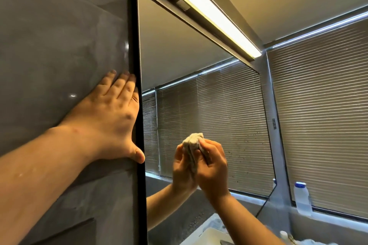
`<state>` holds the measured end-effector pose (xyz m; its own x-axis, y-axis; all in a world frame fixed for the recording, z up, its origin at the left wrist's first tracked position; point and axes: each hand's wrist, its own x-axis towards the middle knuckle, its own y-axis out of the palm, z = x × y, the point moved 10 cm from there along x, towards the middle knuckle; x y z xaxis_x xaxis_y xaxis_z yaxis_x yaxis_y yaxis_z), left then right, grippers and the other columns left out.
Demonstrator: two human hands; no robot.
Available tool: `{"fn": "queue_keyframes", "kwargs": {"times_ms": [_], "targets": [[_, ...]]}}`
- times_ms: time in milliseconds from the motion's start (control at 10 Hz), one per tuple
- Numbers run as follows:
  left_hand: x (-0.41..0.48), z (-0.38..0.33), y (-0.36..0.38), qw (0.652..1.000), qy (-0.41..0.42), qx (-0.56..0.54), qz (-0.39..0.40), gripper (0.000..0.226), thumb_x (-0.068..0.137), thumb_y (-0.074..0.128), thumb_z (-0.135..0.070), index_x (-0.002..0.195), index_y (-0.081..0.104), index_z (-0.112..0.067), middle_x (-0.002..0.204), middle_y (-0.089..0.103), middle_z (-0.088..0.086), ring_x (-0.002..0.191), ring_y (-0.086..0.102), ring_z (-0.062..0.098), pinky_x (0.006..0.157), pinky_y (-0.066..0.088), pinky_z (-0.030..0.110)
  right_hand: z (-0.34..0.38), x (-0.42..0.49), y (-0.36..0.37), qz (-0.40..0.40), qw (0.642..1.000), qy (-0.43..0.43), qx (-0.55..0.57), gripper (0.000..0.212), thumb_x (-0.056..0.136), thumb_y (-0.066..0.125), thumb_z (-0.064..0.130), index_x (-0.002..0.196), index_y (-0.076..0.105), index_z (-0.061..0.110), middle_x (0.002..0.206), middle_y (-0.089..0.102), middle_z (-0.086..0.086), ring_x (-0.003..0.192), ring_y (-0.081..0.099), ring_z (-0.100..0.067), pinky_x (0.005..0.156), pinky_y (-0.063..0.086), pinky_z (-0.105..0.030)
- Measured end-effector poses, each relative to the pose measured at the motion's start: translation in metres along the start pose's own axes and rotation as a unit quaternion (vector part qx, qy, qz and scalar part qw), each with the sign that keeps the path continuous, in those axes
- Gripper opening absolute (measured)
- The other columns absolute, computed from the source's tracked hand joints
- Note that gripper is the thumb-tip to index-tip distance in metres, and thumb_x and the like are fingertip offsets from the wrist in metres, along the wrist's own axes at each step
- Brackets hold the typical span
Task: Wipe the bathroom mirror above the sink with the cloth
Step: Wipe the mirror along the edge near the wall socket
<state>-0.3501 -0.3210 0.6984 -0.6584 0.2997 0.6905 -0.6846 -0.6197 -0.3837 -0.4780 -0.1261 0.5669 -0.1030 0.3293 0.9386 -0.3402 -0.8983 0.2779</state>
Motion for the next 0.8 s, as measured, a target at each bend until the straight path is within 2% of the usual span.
{"fn": "queue_keyframes", "kwargs": {"times_ms": [100, 200, 300, 400, 500, 600, 700, 800], "targets": [[0.0, 0.002, 0.004, 0.997, 0.043, -0.003, -0.069, 0.157, 0.035, 0.016, -0.103, 0.137, 0.038, 0.015, 0.147, 0.033, 0.032, 0.141, 0.026, 0.042, 0.119, 0.012, 0.054, -0.034, 0.015, -0.012, -0.023, 0.999, 0.031, -0.01, 0.022, 0.087, 0.065, 0.016, 0.108, 0.069, 0.023, 0.108, 0.066, 0.003, 0.105, 0.066, -0.013, 0.093, 0.052, -0.027], [0.001, 0.014, -0.001, 0.98, 0.05, -0.025, -0.189, 0.151, 0.04, 0.024, -0.102, 0.129, 0.045, 0.018, 0.139, 0.041, 0.036, 0.134, 0.037, 0.045, 0.116, 0.021, 0.055, -0.059, 0.036, -0.025, -0.051, 0.993, 0.1, -0.032, 0.017, 0.085, 0.062, 0.025, 0.101, 0.066, 0.03, 0.105, 0.065, -0.001, 0.104, 0.066, -0.027, 0.092, 0.051, -0.028], [0.047, -0.138, 0.046, 0.808, 0.191, -0.511, -0.223, 0.119, 0.064, 0.05, -0.087, 0.126, 0.048, 0.015, 0.135, 0.036, 0.047, 0.117, 0.053, 0.037, 0.112, 0.034, 0.039, -0.099, 0.048, -0.036, -0.055, 0.977, 0.204, -0.022, 0.029, 0.091, 0.058, 0.032, 0.102, 0.071, 0.009, 0.125, 0.06, -0.028, 0.124, 0.053, -0.043, 0.097, 0.042, -0.036], [0.156, -0.305, 0.16, 0.298, 0.032, -0.953, -0.038, 0.062, 0.08, 0.074, -0.046, 0.119, 0.06, 0.0, 0.119, 0.054, 0.037, 0.092, 0.065, 0.024, 0.097, 0.046, 0.043, -0.159, 0.051, -0.059, -0.092, 0.955, 0.267, -0.086, 0.017, 0.092, 0.066, 0.023, 0.108, 0.07, 0.02, 0.113, 0.068, -0.018, 0.107, 0.064, -0.038, 0.086, 0.049, -0.036], [0.177, -0.342, 0.176, 0.197, -0.125, -0.971, 0.057, 0.028, 0.1, 0.049, -0.02, 0.117, 0.063, -0.003, 0.106, 0.067, 0.015, 0.095, 0.066, 0.022, 0.099, 0.046, 0.042, -0.206, 0.049, -0.068, -0.107, 0.94, 0.309, -0.095, 0.019, 0.091, 0.065, 0.029, 0.108, 0.07, 0.024, 0.109, 0.07, -0.008, 0.1, 0.067, -0.029, 0.089, 0.056, -0.048], [0.193, -0.341, 0.152, 0.163, -0.095, -0.981, 0.037, 0.029, 0.101, 0.043, -0.014, 0.121, 0.059, -0.001, 0.108, 0.066, 0.014, 0.1, 0.064, 0.023, 0.097, 0.048, 0.037, -0.208, 0.047, -0.066, -0.128, 0.94, 0.308, -0.075, 0.019, 0.089, 0.065, 0.035, 0.106, 0.069, 0.028, 0.109, 0.071, -0.004, 0.099, 0.068, -0.024, 0.089, 0.056, -0.049], [0.179, -0.319, 0.149, 0.121, -0.095, -0.988, 0.01, 0.03, 0.101, 0.04, -0.012, 0.121, 0.058, 0.002, 0.108, 0.065, 0.018, 0.098, 0.064, 0.026, 0.093, 0.051, 0.037, -0.183, 0.045, -0.051, -0.114, 0.951, 0.284, -0.055, 0.016, 0.09, 0.066, 0.032, 0.105, 0.068, 0.028, 0.108, 0.07, -0.005, 0.099, 0.068, -0.023, 0.089, 0.056, -0.05], [0.166, -0.289, 0.139, 0.039, -0.039, -0.998, -0.044, 0.031, 0.099, 0.039, -0.008, 0.116, 0.063, 0.002, 0.111, 0.067, 0.02, 0.098, 0.066, 0.026, 0.089, 0.054, 0.035, -0.125, 0.039, -0.031, -0.093, 0.972, 0.216, -0.026, 0.015, 0.089, 0.067, 0.022, 0.104, 0.067, 0.026, 0.106, 0.069, -0.005, 0.1, 0.067, -0.021, 0.09, 0.055, -0.045]]}}
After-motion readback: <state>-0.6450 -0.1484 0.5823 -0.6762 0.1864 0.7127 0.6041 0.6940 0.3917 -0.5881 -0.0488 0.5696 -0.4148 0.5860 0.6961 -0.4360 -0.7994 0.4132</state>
